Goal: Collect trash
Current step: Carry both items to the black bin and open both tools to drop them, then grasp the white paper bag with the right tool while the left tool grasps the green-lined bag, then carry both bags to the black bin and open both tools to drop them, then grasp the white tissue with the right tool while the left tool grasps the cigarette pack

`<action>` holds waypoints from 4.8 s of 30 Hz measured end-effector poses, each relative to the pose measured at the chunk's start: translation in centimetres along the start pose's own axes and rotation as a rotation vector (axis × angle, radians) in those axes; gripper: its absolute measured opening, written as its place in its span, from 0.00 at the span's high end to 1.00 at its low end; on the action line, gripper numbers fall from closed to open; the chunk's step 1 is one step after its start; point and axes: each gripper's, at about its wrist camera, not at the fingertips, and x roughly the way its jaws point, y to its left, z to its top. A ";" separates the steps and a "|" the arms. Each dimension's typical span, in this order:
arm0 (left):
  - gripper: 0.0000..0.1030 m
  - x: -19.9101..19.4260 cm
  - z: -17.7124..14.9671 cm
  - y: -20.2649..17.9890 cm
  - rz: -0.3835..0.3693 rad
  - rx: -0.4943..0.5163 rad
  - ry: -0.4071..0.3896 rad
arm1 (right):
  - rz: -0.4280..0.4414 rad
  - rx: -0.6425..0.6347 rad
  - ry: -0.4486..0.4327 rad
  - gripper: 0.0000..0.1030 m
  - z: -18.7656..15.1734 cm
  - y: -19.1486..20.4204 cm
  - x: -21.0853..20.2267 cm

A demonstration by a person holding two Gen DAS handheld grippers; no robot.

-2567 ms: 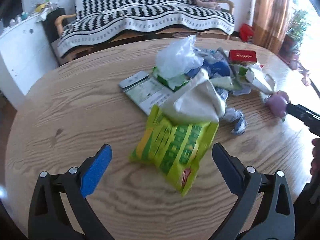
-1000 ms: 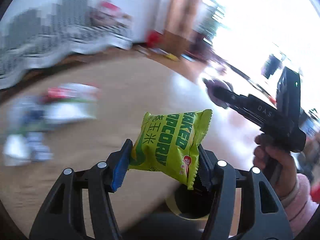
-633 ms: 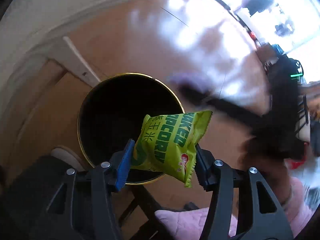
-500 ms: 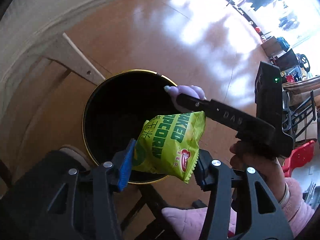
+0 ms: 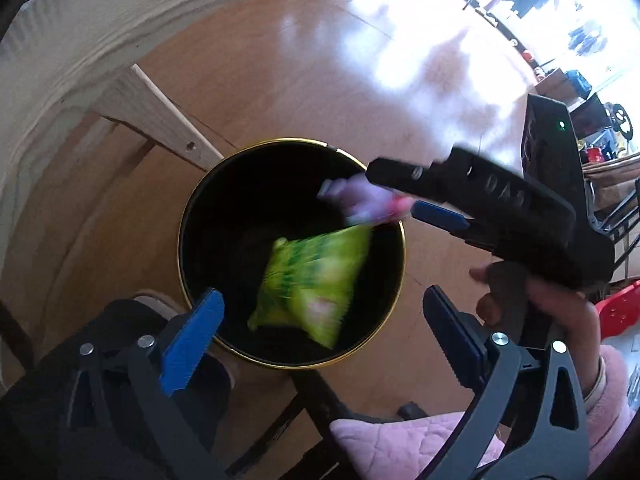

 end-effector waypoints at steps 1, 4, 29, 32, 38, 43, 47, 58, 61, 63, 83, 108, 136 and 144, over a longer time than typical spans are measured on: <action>0.06 0.0 -0.1 0.0 -0.021 0.000 0.002 | -0.006 0.009 -0.009 0.07 0.2 0.0 -0.3; 0.06 -1.9 -0.1 1.1 -0.056 -0.049 -0.068 | -0.014 0.006 -0.073 0.07 0.3 0.2 -1.8; 0.06 -26.6 -12.3 36.1 0.467 -0.744 -0.602 | 0.041 -0.889 -0.199 0.07 -6.1 37.7 4.9; 0.06 -26.4 -12.5 38.1 0.447 -0.802 -0.596 | 0.052 -1.058 -0.140 0.07 -8.6 42.3 8.5; 0.06 -24.5 -12.2 40.1 0.415 -0.855 -0.565 | -0.036 -1.352 -0.153 0.07 -11.9 47.7 14.7; 0.06 -23.9 -11.7 42.0 0.380 -0.888 -0.567 | -0.085 -1.510 -0.173 0.07 -12.6 50.7 19.4; 0.41 -23.6 -11.9 42.3 0.320 -0.834 -0.606 | -0.013 -1.482 -0.120 0.38 -11.1 52.1 21.2; 0.43 -23.9 -12.5 40.7 0.358 -0.806 -0.647 | 0.131 -1.229 -0.060 0.80 -7.5 49.5 17.6; 0.43 -24.7 -12.9 40.1 0.381 -0.794 -0.666 | 0.174 -1.170 -0.042 0.80 -6.9 48.3 15.6; 0.43 -25.1 -13.1 39.2 0.397 -0.779 -0.678 | 0.206 -1.140 -0.033 0.80 -6.9 47.4 13.9; 0.44 -22.8 -3.2 17.6 0.136 -0.412 -0.614 | 0.262 -0.861 -0.200 0.80 -1.7 34.1 -3.8; 0.44 1.2 -2.2 -0.1 -0.009 -0.111 -0.076 | 0.061 -0.169 0.064 0.80 -2.8 -2.0 -2.4; 0.08 -3.7 -3.0 2.8 -0.142 -0.188 -0.271 | 0.026 -0.002 -0.052 0.06 -0.6 -0.8 -5.3; 0.07 -16.4 -2.8 9.5 -0.040 -0.332 -0.569 | -0.209 -0.289 -0.205 0.06 -0.5 6.4 -6.2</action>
